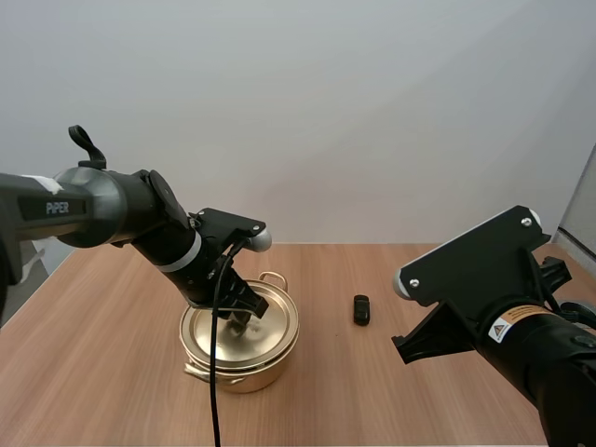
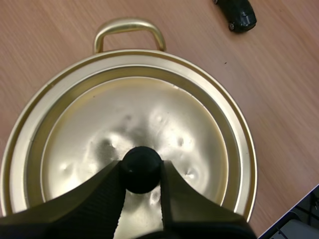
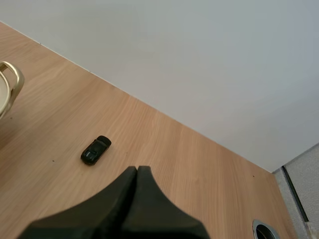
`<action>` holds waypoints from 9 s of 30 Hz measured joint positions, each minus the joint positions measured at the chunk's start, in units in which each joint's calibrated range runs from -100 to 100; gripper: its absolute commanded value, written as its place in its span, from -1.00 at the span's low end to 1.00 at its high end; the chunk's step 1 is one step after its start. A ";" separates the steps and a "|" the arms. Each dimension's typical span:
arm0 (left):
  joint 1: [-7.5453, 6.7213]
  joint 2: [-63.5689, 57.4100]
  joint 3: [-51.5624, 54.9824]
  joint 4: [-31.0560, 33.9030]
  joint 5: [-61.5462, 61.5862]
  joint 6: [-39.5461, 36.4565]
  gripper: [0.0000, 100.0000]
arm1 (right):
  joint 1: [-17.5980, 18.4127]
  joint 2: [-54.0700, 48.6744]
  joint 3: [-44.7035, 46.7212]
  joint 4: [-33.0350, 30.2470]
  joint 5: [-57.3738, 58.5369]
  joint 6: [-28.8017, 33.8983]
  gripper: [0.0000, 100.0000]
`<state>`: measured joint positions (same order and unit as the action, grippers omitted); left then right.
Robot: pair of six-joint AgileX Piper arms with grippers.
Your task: Open the pot, put the car inside, and close it
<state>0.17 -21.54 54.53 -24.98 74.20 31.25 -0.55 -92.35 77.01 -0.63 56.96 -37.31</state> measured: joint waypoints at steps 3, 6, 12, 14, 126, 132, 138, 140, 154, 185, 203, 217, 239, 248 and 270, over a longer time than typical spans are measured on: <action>0.00 -1.69 -1.98 -1.84 0.62 0.74 -1.00 | 0.00 1.73 0.00 0.63 2.93 -0.35 -1.00; 0.00 -4.56 -5.66 -4.26 4.46 0.74 -1.00 | 0.00 4.64 0.00 1.68 2.86 -1.33 -1.00; 0.00 -13.97 -14.56 -9.75 8.53 -1.30 -1.00 | 0.00 15.11 -3.02 4.97 -2.91 -1.50 -1.00; 0.00 -17.52 -16.94 -10.33 7.78 -2.88 -1.00 | 0.00 18.66 -5.36 7.73 -4.85 -1.50 -1.00; 10.01 -37.64 -28.72 -11.19 8.45 -10.68 -1.00 | 11.04 66.13 -29.13 64.56 34.72 -40.16 -1.00; 11.01 -37.64 -28.72 -11.19 10.38 -10.68 -1.00 | 15.80 71.49 -29.13 62.39 25.52 -38.29 -1.00; 11.01 -37.64 -28.72 -11.19 11.06 -10.68 -1.00 | 15.98 75.49 -29.13 52.23 9.59 -36.44 -1.00; 11.01 -37.64 -28.72 -11.19 11.06 -10.68 -1.00 | 15.98 76.65 -29.13 49.64 5.87 -36.17 -1.00; 11.01 -37.64 -28.72 -10.97 11.74 -10.43 -1.00 | 15.98 78.02 -29.13 46.32 7.38 -35.13 0.09; 10.93 -20.69 -0.62 -9.39 18.39 2.39 -1.00 | -1.20 58.31 -29.13 26.66 -9.08 -13.83 -1.00; 9.09 -3.28 -0.62 -9.70 19.61 8.57 -1.00 | -1.65 49.96 -29.13 27.39 -3.38 -12.29 -1.00; 2.06 -2.38 -0.48 0.86 4.48 1.65 -1.00 | -1.65 49.96 -29.13 27.01 -2.06 -12.29 -1.00; 2.06 -1.31 1.93 -2.91 4.82 5.47 0.79 | -1.65 49.96 -29.13 27.01 -2.06 -12.29 -1.00; 2.06 -10.66 -2.82 -6.10 -0.20 5.38 0.79 | -1.65 49.96 -29.13 27.01 -2.06 -12.29 -1.00; 4.10 -52.70 18.90 -7.29 -32.60 -9.65 0.79 | -1.65 21.79 -2.11 37.71 -47.60 -16.75 -1.00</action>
<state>4.27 -74.25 73.43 -32.27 41.60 21.60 -2.21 -70.56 74.90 37.08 9.37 -54.06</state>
